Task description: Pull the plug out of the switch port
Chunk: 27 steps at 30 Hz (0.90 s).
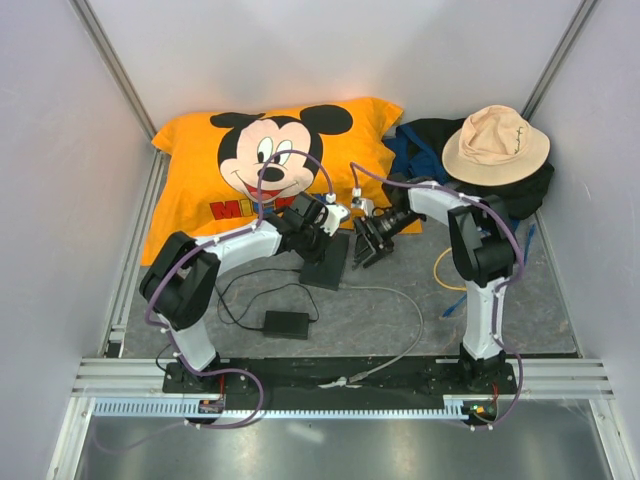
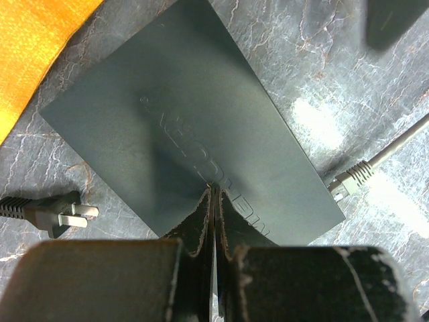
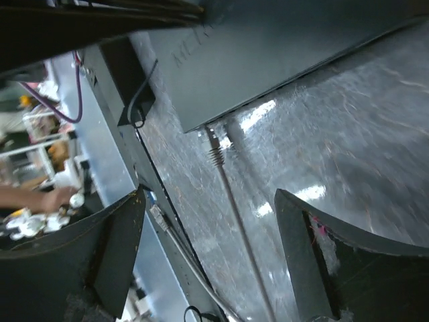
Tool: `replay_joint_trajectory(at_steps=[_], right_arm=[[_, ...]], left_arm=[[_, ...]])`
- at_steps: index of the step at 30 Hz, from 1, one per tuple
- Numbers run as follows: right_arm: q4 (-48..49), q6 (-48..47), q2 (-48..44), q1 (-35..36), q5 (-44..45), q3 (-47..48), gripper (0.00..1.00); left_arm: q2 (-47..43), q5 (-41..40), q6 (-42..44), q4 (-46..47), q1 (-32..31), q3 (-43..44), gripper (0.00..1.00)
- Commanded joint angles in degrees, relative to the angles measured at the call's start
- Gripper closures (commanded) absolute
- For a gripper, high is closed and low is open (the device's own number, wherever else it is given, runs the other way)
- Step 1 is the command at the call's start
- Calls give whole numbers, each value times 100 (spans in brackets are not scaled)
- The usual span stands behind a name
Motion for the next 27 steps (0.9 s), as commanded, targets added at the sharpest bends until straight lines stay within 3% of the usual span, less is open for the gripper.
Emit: replay_joint_trajectory(at_steps=[1, 7, 15, 27], right_arm=[[-288, -619, 552, 123, -532, -152, 18], [115, -392, 799, 334, -524, -486, 25], [1275, 680, 1010, 738, -287, -653, 34], [1557, 1129, 1274, 747, 21, -601, 47]], left_arm=[[2, -19, 231, -381, -34, -305, 98], [-42, 42, 169, -337, -34, -420, 98], [-16, 60, 152, -319, -34, -446, 98], [-77, -46, 292, -336, -34, -429, 98]])
